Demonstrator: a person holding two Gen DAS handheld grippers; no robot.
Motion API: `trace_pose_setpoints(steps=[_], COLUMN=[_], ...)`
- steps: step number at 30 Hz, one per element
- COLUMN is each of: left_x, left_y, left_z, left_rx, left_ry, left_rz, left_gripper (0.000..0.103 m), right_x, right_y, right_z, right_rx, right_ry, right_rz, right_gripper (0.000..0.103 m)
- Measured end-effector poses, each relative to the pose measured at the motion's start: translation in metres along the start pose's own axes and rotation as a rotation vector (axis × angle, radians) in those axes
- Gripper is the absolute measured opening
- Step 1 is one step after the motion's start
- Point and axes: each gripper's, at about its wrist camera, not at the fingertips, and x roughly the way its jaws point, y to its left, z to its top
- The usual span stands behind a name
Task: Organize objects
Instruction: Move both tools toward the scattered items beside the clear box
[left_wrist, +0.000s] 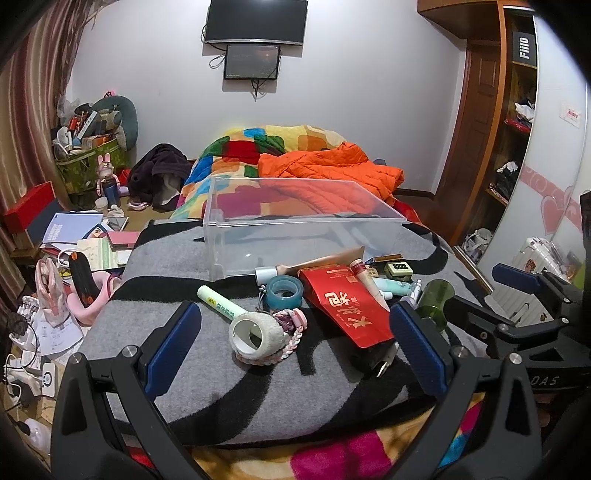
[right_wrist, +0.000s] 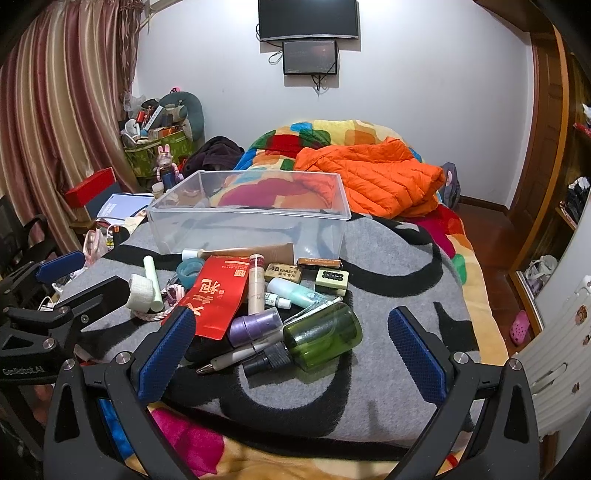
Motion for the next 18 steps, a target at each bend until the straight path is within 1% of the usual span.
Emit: trace_pose_setpoints(steps=[10, 16, 18], left_x=[-0.0001, 0.0028, 0.0062], left_y=[0.0005, 0.0057, 0.0088], left_z=[-0.0024, -0.0038, -0.0050], left_rx=[-0.009, -0.027, -0.038], left_ry=[0.006, 0.006, 0.019], left_rz=[-0.037, -0.014, -0.001], left_gripper=[0.103, 0.103, 0.103], right_x=[0.0021, 0.0063, 0.0080], right_y=[0.0001, -0.0026, -0.0049], right_z=[-0.0012, -0.0031, -0.0039], right_rx=[0.000, 0.004, 0.009], right_ry=[0.000, 0.008, 0.013], right_rz=[0.004, 0.003, 0.001], right_gripper=[0.103, 0.103, 0.103])
